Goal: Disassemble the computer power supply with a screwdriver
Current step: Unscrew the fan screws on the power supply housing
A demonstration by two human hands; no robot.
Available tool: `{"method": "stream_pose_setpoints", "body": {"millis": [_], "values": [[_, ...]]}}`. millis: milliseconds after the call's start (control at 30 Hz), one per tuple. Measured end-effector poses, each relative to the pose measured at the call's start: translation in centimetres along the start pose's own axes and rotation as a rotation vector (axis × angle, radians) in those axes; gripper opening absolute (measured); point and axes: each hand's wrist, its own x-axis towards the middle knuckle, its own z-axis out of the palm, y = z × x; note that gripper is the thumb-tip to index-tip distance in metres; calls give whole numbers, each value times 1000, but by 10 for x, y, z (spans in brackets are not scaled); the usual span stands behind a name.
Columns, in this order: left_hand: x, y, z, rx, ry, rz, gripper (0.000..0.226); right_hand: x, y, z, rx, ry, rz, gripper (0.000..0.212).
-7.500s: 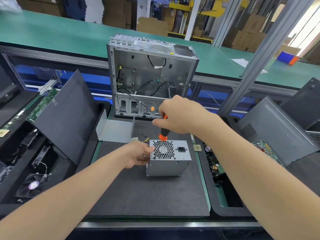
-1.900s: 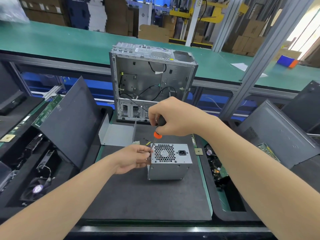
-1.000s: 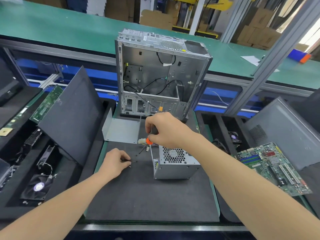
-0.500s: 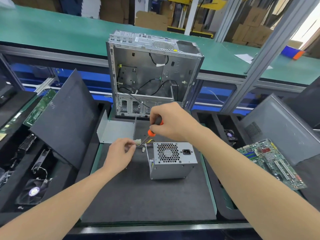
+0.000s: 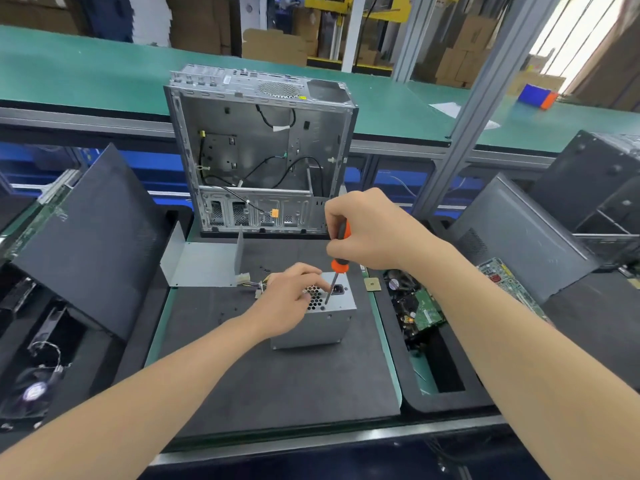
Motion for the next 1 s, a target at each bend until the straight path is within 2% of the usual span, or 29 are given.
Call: {"method": "stream_pose_setpoints", "body": {"millis": [100, 533, 867, 1000], "values": [[0, -5, 5, 99, -4, 6, 55, -8, 5, 4, 13, 5, 1, 7], [-1, -5, 2, 80, -16, 15, 42, -11, 7, 8, 41, 39, -26, 6], [1, -6, 2, 111, -18, 18, 51, -7, 9, 8, 42, 28, -23, 7], [2, -9, 3, 111, -14, 21, 50, -7, 8, 5, 65, -17, -81, 9]]}}
